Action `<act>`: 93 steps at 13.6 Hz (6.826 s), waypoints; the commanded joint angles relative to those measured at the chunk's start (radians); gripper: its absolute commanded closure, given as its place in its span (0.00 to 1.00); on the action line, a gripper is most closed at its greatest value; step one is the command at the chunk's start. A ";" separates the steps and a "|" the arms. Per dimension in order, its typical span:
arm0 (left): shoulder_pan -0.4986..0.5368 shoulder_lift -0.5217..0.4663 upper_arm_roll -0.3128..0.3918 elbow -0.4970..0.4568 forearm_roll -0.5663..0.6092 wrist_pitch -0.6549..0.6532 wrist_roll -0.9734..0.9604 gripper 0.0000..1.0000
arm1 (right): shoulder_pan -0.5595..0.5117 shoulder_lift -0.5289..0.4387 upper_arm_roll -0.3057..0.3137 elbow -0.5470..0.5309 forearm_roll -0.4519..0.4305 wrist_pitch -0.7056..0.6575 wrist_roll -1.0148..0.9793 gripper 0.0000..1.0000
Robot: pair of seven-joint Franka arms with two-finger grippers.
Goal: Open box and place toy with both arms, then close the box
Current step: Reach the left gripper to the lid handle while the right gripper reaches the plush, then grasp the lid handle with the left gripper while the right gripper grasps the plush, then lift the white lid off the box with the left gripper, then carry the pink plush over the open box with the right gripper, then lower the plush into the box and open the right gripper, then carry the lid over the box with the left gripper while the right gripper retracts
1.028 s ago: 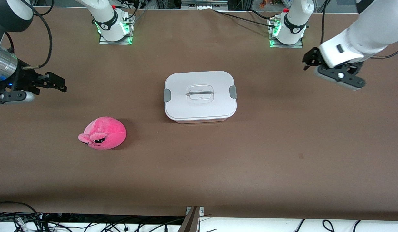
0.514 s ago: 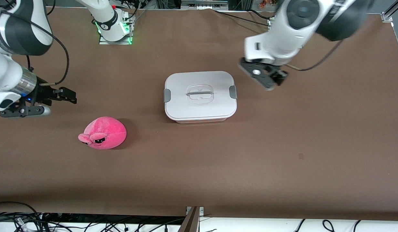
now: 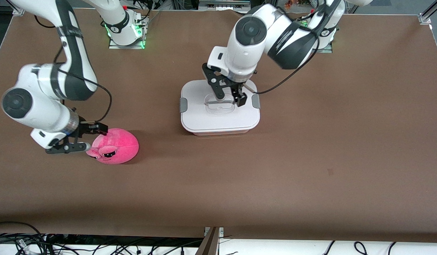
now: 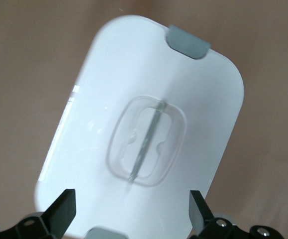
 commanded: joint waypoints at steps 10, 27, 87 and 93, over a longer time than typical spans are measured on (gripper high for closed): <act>-0.031 0.134 -0.007 0.021 -0.030 0.093 0.239 1.00 | 0.003 0.069 0.017 -0.056 0.023 0.146 -0.012 0.12; 0.194 -0.107 -0.029 0.079 -0.032 -0.362 0.462 1.00 | 0.013 0.026 0.021 0.114 0.010 -0.078 -0.375 1.00; 0.342 0.046 -0.142 0.125 -0.105 -0.312 0.598 1.00 | 0.037 -0.436 -0.004 0.141 -0.012 -0.393 -0.396 0.00; 0.187 0.138 -0.141 0.111 -0.104 -0.035 0.507 1.00 | -0.124 -0.464 0.142 0.088 -0.013 -0.436 0.040 0.00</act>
